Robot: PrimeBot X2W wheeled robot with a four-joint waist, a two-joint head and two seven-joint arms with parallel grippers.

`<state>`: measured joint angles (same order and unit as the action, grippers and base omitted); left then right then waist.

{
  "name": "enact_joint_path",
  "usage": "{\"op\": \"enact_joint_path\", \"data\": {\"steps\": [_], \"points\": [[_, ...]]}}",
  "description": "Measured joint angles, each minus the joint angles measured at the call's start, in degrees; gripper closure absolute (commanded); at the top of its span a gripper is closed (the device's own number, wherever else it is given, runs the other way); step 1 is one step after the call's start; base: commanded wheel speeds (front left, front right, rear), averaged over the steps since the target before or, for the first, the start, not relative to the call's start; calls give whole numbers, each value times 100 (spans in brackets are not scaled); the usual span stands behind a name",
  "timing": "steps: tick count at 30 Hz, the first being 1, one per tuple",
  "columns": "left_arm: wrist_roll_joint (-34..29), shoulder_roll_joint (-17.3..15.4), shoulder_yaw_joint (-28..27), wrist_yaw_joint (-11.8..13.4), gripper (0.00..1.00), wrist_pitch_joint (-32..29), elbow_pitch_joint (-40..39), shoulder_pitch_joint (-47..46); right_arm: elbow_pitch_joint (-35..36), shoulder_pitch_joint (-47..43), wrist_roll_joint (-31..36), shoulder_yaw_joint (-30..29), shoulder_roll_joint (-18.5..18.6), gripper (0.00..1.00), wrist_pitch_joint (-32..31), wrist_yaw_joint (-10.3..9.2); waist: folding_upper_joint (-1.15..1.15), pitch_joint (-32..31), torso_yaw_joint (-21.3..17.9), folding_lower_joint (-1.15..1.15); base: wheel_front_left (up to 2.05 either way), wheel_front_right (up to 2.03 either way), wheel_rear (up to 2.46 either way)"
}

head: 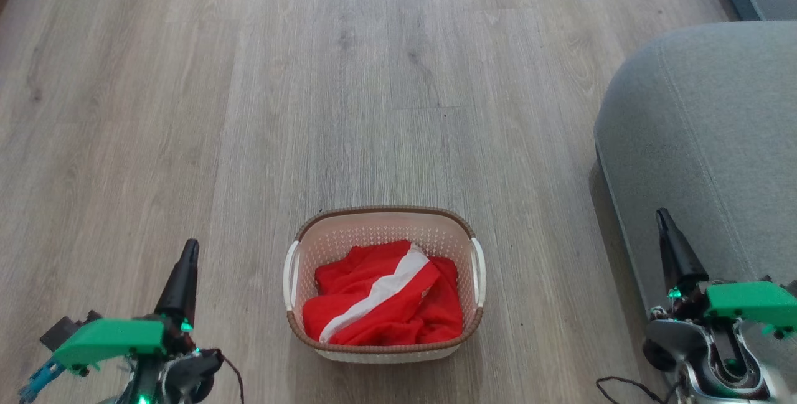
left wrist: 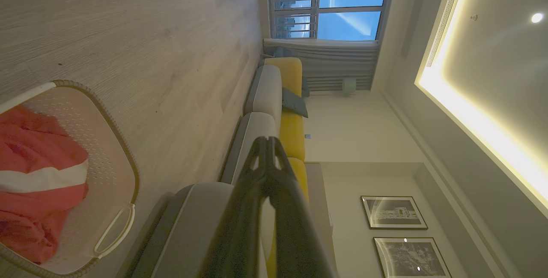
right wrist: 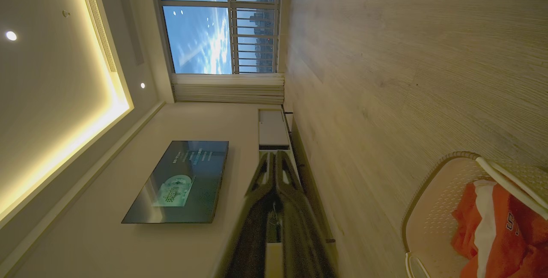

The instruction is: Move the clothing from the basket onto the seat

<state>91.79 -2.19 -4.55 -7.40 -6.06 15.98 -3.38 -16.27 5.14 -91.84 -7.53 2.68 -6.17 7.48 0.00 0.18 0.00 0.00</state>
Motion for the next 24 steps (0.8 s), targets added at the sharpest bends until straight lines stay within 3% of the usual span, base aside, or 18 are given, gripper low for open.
{"op": "enact_joint_path", "data": {"steps": [24], "points": [[0,0,0,0,100,0,0,0,0,0,0,0,0,100,0,0,0,0,0,0,0,0,0]]}}
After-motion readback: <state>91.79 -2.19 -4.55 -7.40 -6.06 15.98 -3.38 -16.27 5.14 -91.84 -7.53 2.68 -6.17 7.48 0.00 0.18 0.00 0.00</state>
